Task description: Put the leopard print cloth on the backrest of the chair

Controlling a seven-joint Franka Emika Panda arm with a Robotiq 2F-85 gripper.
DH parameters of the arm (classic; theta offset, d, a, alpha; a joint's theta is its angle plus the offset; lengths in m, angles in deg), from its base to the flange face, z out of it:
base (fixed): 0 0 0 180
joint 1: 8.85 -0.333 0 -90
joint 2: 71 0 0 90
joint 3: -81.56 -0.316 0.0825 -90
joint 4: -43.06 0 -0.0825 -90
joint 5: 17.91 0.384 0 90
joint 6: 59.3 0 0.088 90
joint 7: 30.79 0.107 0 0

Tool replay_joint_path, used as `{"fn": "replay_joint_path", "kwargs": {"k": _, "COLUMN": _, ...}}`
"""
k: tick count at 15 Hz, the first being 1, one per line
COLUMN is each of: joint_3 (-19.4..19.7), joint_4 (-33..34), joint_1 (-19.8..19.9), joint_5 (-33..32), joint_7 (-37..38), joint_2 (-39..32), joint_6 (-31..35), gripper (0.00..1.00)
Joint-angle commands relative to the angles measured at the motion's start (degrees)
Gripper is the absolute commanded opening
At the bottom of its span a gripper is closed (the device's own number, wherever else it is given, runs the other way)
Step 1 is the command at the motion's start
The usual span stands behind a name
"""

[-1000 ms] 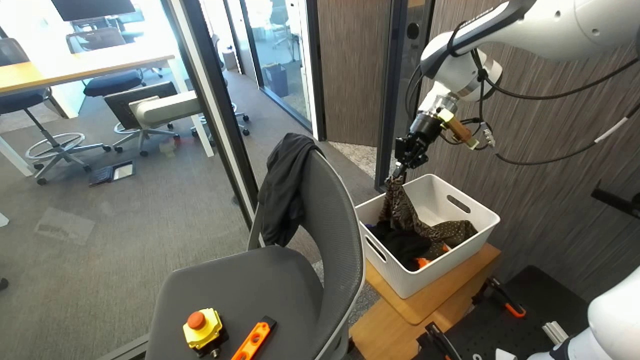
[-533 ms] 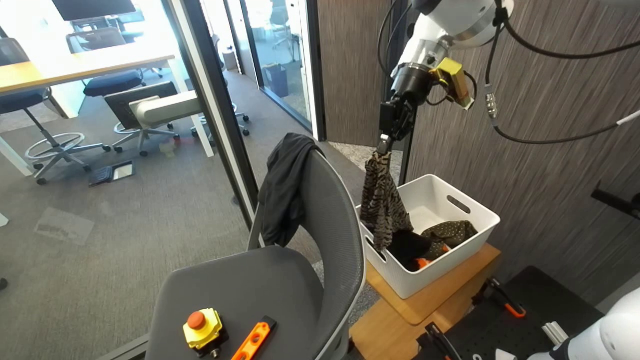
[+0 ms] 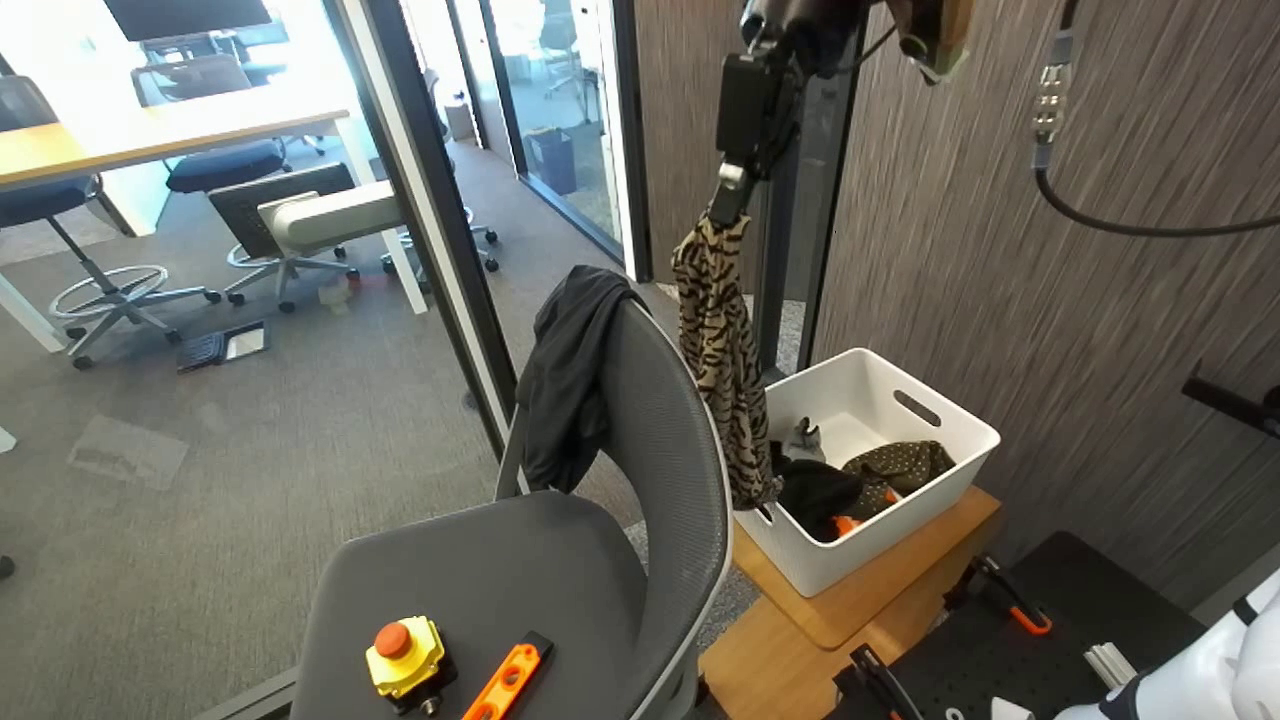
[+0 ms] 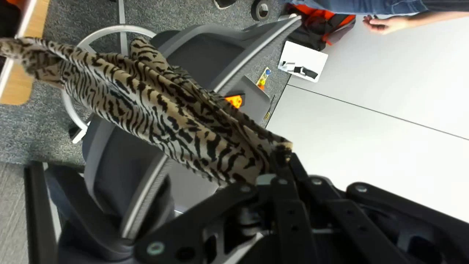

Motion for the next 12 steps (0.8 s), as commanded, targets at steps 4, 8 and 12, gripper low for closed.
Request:
{"fn": "replay_joint_path", "kwargs": {"k": 4, "joint_3": -10.66, "joint_4": 13.24, "joint_1": -8.75, "joint_5": -5.46, "joint_7": 13.38, "joint_2": -4.84, "joint_6": 0.12, "gripper": 0.01}}
{"fn": "replay_joint_path", "kwargs": {"k": 8, "joint_3": -14.69, "joint_4": 14.56, "joint_1": -11.79, "joint_5": -9.37, "joint_7": 14.85, "joint_2": -11.12, "joint_6": 5.11, "gripper": 0.01}}
{"fn": "replay_joint_path", "kwargs": {"k": 12, "joint_3": -14.86, "joint_4": 17.97, "joint_1": -13.19, "joint_5": -12.08, "joint_7": 15.29, "joint_2": -18.75, "joint_6": 8.98, "gripper": 0.01}}
